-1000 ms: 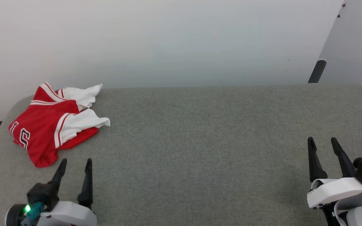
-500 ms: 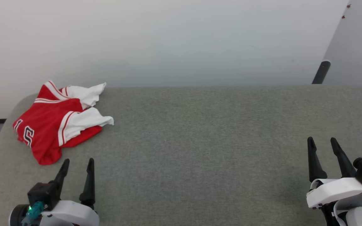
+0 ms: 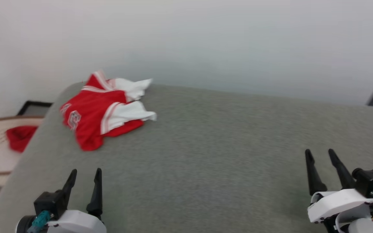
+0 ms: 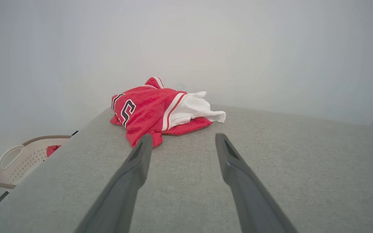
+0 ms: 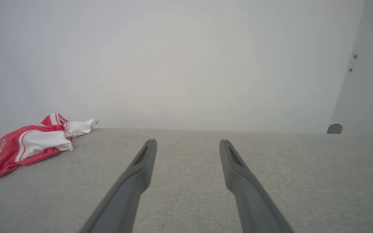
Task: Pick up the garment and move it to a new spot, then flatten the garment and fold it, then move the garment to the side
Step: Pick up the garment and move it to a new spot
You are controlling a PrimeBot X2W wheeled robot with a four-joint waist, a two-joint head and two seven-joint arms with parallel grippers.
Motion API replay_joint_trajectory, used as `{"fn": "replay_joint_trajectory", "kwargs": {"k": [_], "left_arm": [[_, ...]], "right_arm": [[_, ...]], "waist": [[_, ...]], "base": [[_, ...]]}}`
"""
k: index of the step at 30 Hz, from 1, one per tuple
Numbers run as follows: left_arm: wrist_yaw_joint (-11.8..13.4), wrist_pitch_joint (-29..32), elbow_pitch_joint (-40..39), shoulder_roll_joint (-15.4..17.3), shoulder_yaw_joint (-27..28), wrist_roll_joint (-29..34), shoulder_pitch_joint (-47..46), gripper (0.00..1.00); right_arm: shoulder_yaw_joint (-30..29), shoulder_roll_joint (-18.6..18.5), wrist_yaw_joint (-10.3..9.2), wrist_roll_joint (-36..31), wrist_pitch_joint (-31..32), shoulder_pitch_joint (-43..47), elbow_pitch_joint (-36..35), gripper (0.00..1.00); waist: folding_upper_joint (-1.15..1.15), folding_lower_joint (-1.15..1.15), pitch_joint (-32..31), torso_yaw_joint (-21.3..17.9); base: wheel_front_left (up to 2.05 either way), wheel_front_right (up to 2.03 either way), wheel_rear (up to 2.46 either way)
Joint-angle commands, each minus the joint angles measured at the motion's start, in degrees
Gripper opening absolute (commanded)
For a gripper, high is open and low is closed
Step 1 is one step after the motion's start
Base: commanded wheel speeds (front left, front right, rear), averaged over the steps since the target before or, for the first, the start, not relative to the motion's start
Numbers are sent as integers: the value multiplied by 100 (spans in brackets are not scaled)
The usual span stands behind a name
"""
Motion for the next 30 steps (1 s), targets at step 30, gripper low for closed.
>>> {"fn": "replay_joint_trajectory", "kwargs": {"k": [30], "left_arm": [[564,-1,-1447,-543,902,-313,1252,100]], "right_arm": [[2284,-128,1,922,-26,-1504,946,100]], "waist": [[0,0,396,2118]], "base": [[-6,-6,-6]]}}
